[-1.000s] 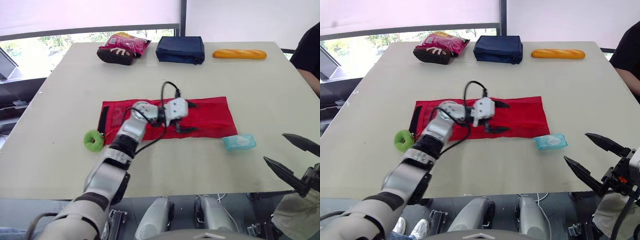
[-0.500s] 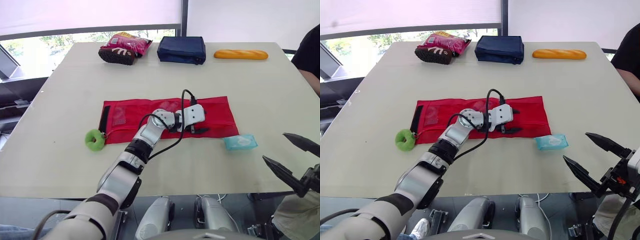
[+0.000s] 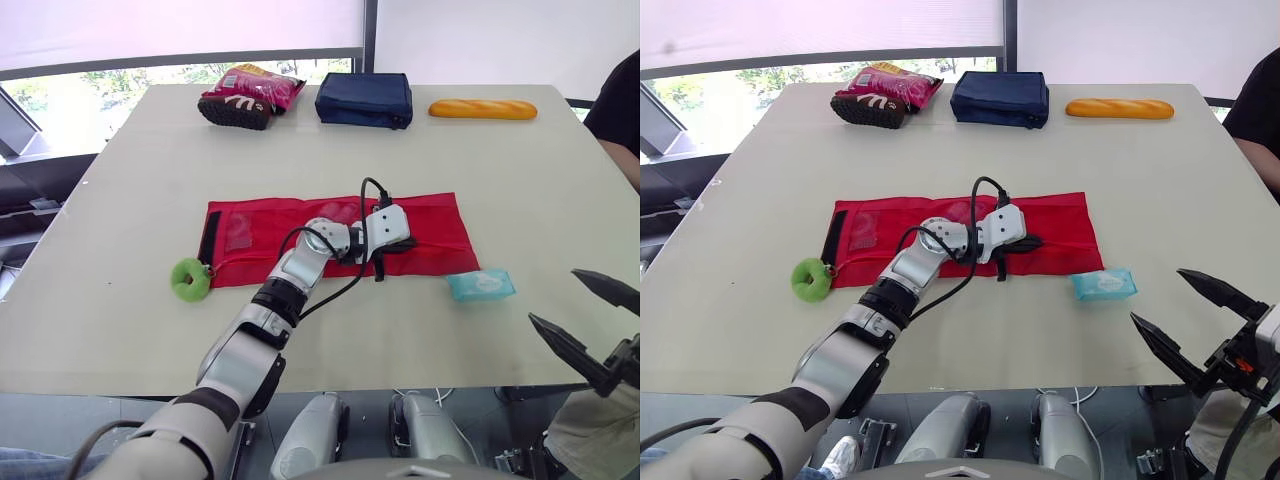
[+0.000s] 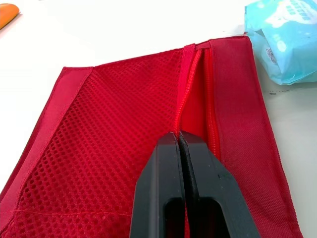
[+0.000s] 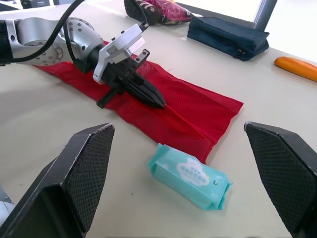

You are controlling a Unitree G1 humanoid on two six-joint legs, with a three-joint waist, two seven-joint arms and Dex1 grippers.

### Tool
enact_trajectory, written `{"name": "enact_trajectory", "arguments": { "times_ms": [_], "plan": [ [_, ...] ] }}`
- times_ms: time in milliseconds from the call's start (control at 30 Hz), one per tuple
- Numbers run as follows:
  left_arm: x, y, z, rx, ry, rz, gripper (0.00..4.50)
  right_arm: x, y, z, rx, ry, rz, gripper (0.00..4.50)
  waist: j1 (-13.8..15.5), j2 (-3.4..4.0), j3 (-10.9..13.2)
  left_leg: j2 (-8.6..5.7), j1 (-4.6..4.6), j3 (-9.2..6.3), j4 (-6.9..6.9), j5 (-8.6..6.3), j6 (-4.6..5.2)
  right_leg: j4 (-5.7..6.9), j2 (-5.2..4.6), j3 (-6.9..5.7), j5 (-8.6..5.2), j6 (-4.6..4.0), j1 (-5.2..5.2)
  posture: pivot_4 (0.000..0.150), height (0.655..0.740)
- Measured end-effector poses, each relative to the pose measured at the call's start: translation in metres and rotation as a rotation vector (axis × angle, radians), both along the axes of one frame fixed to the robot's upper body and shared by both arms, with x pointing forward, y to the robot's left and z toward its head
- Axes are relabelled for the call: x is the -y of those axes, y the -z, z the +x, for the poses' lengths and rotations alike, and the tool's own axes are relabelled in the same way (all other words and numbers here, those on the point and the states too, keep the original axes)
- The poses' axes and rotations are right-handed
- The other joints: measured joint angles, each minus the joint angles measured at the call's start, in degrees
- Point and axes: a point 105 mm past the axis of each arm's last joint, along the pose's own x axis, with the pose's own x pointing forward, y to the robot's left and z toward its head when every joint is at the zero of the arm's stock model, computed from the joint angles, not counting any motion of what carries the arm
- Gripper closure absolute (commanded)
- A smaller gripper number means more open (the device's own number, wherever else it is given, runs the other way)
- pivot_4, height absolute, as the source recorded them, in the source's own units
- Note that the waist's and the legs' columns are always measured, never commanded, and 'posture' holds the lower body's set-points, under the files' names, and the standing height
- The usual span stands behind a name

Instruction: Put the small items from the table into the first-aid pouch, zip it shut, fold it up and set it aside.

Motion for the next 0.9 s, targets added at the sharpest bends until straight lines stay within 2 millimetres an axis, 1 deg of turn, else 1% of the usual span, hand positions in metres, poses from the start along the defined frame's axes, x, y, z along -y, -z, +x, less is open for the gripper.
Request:
{"name": "enact_trajectory", "arguments": {
  "times_ms": [133, 200, 267, 300, 333, 400, 433, 467, 567, 667, 767, 800, 833, 900],
  "plan": [
    [-0.002, -0.002, 0.001, -0.029, -0.004, -0.018, 4.46, 0.002, 0.002, -0.002, -0.006, 0.007, 0.006, 0.0, 0.0, 0.0, 0.0, 0.0, 0.0, 0.0, 0.0, 0.0, 0.0, 0.0, 0.0, 0.0, 0.0, 0.0, 0.0, 0.15, 0.7395],
    [-0.002, -0.006, 0.002, -0.05, -0.004, -0.037, 4.46, 0.005, 0.002, -0.007, -0.01, 0.007, 0.0, 0.0, 0.04, 0.0, 0.0, 0.0, -0.01, 0.0, 0.0, -0.01, 0.01, -0.01, 0.0, -0.01, 0.0, 0.0, 0.0, 0.15, 0.7395],
    [-0.004, -0.013, 0.003, -0.054, 0.009, -0.044, 4.46, 0.012, 0.0, -0.014, -0.017, 0.028, -0.011, 0.0, 0.07, 0.0, 0.0, 0.0, 0.01, 0.0, 0.0, -0.03, 0.05, -0.03, 0.01, -0.01, 0.0, 0.0, 0.02, 0.15, 0.7395],
    [-0.005, -0.013, 0.003, -0.054, 0.011, -0.04, 4.46, 0.014, 0.0, -0.016, -0.02, 0.033, -0.013, 0.0, 0.04, 0.01, 0.0, 0.0, 0.02, 0.0, -0.02, -0.05, 0.08, -0.04, 0.01, -0.01, -0.01, 0.01, 0.02, 0.15, 0.7395],
    [-0.008, -0.013, 0.002, -0.062, 0.027, -0.031, 4.46, 0.018, 0.0, -0.024, -0.042, 0.045, -0.012, 0.0, 0.03, 0.01, 0.0, 0.01, 0.03, 0.0, -0.03, -0.06, 0.1, -0.03, 0.01, -0.01, -0.01, 0.0, 0.02, 0.15, 0.7395],
    [-0.009, -0.013, 0.002, -0.069, 0.034, -0.028, 4.46, 0.021, 0.0, -0.029, -0.054, 0.049, -0.012, 0.0, -0.04, 0.01, 0.0, 0.03, 0.02, 0.0, -0.03, -0.07, 0.11, -0.04, 0.02, -0.01, -0.01, 0.01, 0.02, 0.15, 0.7395],
    [-0.009, -0.014, 0.002, -0.077, 0.045, -0.028, 4.46, 0.025, 0.002, -0.037, -0.076, 0.06, -0.018, 0.0, 0.16, 0.08, 0.0, 0.02, 0.02, 0.0, -0.03, -0.1, 0.16, -0.04, 0.01, -0.03, -0.02, 0.02, 0.02, 0.15, 0.7395],
    [-0.013, -0.017, 0.004, -0.077, 0.04, -0.026, 4.46, 0.03, 0.002, -0.044, -0.097, 0.072, -0.038, 0.0, 0.12, 0.06, 0.01, 0.03, 0.01, -0.01, -0.03, -0.11, 0.18, -0.06, 0.01, -0.04, -0.03, 0.03, 0.03, 0.15, 0.7395],
    [-0.014, -0.019, 0.005, -0.074, 0.051, -0.021, 4.46, 0.037, 0.001, -0.048, -0.098, 0.081, -0.071, 0.0, -0.05, 0.06, 0.0, 0.03, 0.05, 0.01, -0.02, -0.12, 0.2, -0.1, 0.01, -0.01, -0.08, 0.13, 0.07, 0.15, 0.7395],
    [-0.011, -0.017, 0.005, -0.083, 0.06, -0.021, 4.46, 0.042, 0.002, -0.042, -0.109, 0.07, -0.128, 0.0, -0.05, 0.06, 0.01, 0.03, 0.04, 0.0, -0.02, -0.12, 0.2, -0.1, 0.01, -0.03, -0.09, 0.13, 0.06, 0.15, 0.7395],
    [-0.009, -0.017, 0.006, -0.092, 0.063, -0.021, 4.46, 0.043, 0.001, -0.028, -0.097, 0.033, -0.183, 0.0, -0.07, 0.05, 0.01, 0.03, 0.05, 0.03, -0.01, -0.11, 0.17, -0.11, 0.02, -0.01, -0.09, 0.13, 0.06, 0.15, 0.7395],
    [-0.009, -0.017, 0.006, -0.091, 0.063, -0.021, 4.46, 0.042, 0.003, -0.021, -0.101, 0.01, -0.198, 0.0, -0.21, 0.01, 0.02, 0.03, 0.05, 0.03, -0.01, -0.1, 0.16, -0.11, 0.02, -0.01, -0.08, 0.12, 0.07, 0.15, 0.7395],
    [-0.008, -0.016, 0.006, -0.09, 0.066, -0.022, 4.46, 0.039, 0.004, -0.006, -0.097, -0.036, -0.22, 0.0, -0.25, 0.01, 0.03, 0.03, 0.04, 0.04, -0.01, -0.07, 0.12, -0.11, 0.02, 0.0, -0.06, 0.09, 0.06, 0.15, 0.7395],
    [-0.006, -0.014, 0.006, -0.089, 0.063, -0.026, 4.46, 0.035, 0.009, 0.015, -0.106, -0.09, -0.248, 0.0, -0.05, 0.02, 0.03, 0.03, 0.04, 0.04, -0.02, 0.01, -0.01, -0.09, 0.02, -0.02, -0.02, 0.01, 0.06, 0.15, 0.7395]
  ]
}}
